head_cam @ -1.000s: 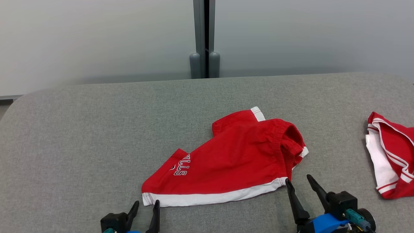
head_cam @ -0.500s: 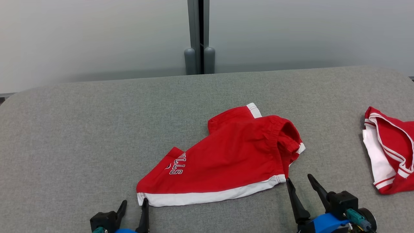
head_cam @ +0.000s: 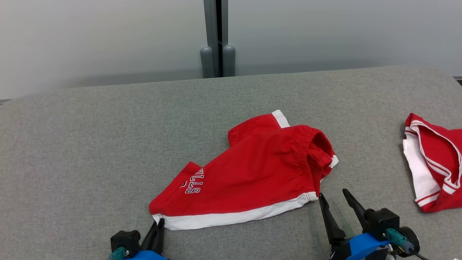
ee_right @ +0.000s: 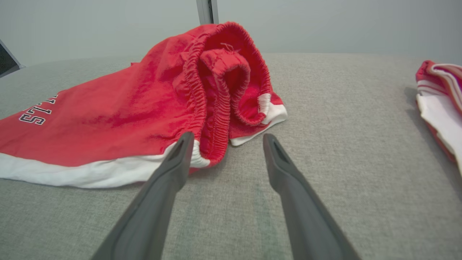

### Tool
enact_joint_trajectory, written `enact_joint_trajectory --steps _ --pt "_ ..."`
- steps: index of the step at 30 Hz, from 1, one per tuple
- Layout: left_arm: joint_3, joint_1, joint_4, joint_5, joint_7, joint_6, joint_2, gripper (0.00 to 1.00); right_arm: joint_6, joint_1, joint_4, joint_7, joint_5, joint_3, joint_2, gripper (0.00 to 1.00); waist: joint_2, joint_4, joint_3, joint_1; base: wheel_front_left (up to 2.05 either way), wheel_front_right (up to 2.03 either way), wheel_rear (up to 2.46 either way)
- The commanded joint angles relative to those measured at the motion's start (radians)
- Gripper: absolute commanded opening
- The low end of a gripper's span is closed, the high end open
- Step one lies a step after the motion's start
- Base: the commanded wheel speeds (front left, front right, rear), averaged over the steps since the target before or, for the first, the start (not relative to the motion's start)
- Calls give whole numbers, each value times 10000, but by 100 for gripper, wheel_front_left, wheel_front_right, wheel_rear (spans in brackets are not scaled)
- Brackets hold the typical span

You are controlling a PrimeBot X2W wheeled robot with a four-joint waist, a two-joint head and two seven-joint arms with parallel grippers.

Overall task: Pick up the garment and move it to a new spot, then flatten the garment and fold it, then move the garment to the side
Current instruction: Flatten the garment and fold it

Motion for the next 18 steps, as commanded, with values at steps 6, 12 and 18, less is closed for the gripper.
enact_joint_trajectory --steps 6,12,18 --pt "-110 -178 458 -26 63 23 -7 0 -3 -30 74 -30 -8 -19 -9 100 0 100 11 0 0 0 0" --pt "-47 -82 372 4 60 31 24 0 -3 -66 490 -28 237 565 -12 100 0 278 -19 0 0 0 0" --pt "-37 -47 342 20 61 11 24 0 -3 -349 729 -30 20 689 -12 100 0 412 13 0 0 0 0"
